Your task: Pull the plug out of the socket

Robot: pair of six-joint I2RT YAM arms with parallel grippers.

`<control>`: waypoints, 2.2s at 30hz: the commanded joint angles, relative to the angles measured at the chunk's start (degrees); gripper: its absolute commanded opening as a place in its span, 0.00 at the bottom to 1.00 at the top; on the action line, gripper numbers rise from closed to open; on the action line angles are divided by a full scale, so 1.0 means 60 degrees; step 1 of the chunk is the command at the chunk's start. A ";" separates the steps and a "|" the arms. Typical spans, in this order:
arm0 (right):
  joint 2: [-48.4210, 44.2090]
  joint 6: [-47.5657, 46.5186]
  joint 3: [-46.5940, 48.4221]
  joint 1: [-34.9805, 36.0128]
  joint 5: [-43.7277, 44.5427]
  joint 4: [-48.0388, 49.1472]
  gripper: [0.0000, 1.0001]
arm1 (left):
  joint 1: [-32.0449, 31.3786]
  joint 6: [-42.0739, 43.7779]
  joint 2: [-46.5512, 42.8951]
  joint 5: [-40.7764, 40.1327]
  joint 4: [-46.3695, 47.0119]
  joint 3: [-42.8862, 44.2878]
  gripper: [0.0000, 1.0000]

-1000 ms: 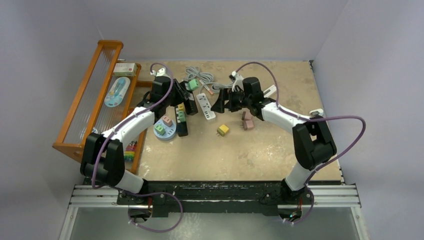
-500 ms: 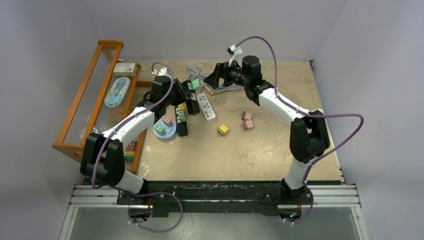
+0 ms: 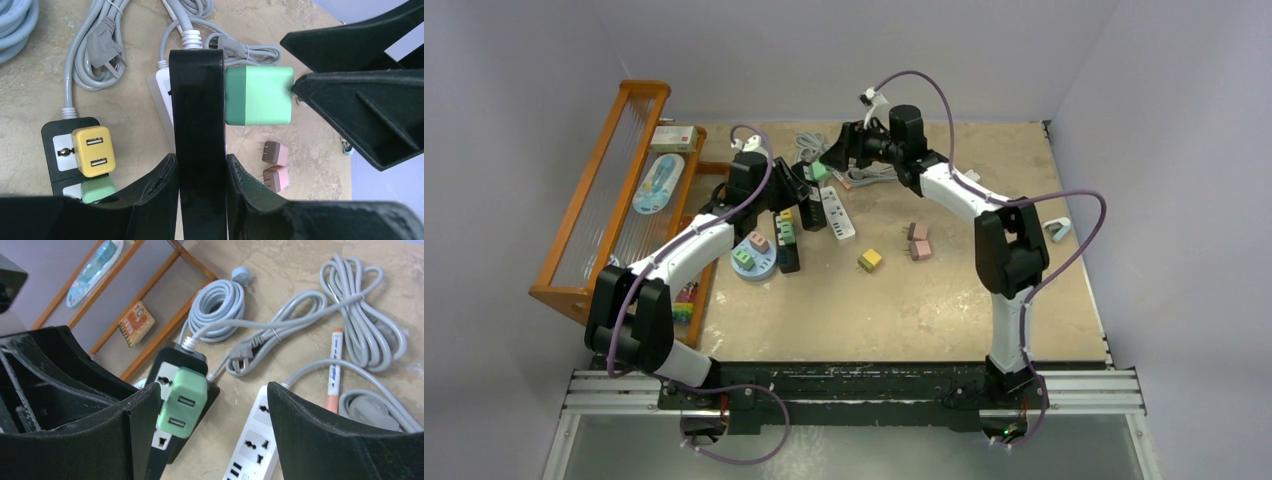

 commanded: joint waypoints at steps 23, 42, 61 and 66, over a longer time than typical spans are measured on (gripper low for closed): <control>0.0659 0.0216 0.1024 0.0646 -0.0868 -0.0639 0.02 | -0.0072 -0.0089 -0.0150 0.0077 0.1036 0.0134 0.00; -0.2419 -0.2087 -0.0532 0.0696 0.2570 -0.1663 0.00 | -0.0058 -0.0210 0.0257 -0.1062 0.0238 0.0269 0.00; -0.2703 -0.1441 -0.0869 -0.0228 0.0103 -0.1327 0.00 | -0.0056 -0.0142 0.0586 -0.1038 0.0297 0.0361 0.00; -0.3226 -0.1759 -0.1175 -0.0228 0.1354 -0.1559 0.00 | -0.0060 -0.0032 0.0640 -0.1080 0.0334 0.0433 0.00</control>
